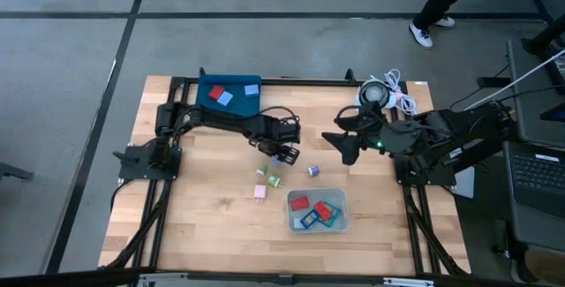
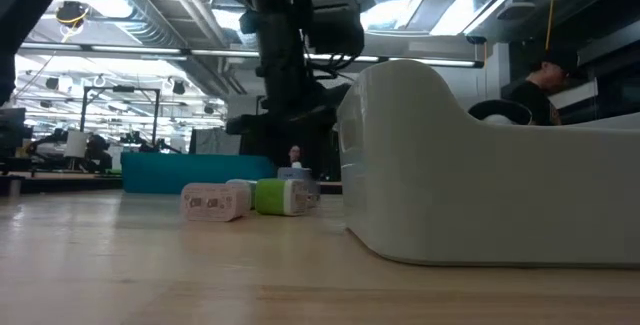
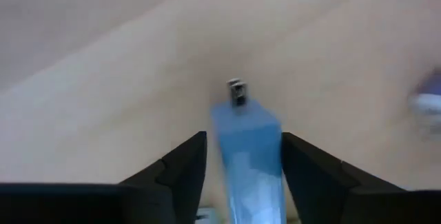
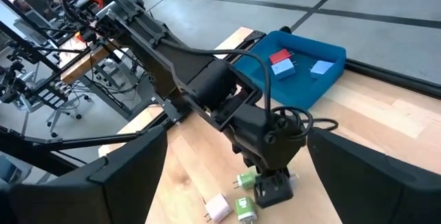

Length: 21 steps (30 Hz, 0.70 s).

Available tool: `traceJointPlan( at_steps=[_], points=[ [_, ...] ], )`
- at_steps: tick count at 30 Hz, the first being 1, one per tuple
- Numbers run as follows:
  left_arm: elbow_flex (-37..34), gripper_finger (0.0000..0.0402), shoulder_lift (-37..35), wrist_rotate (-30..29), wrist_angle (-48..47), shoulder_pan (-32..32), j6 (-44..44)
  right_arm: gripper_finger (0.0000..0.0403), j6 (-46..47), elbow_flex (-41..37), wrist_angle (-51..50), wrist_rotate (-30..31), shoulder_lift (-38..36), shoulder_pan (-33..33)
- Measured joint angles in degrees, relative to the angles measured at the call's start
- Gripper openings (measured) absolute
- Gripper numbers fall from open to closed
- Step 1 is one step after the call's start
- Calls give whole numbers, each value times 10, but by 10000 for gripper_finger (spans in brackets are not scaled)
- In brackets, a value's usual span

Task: Pick & Place Office items
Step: Put the blue charger adapter into the blue bin

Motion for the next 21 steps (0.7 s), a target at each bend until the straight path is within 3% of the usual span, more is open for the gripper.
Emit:
traceJointPlan(
  at_steps=[5,14,21],
  points=[
    [0,117,-1,-5,-13,12,21,355,0,0,1,1,0,0],
    [0,115,-24,-16,-11,36,45,355,5,0,1,7,0,0],
    [-1,115,-101,-69,-52,78,73,355,9,0,1,17,0,0]
  ],
)
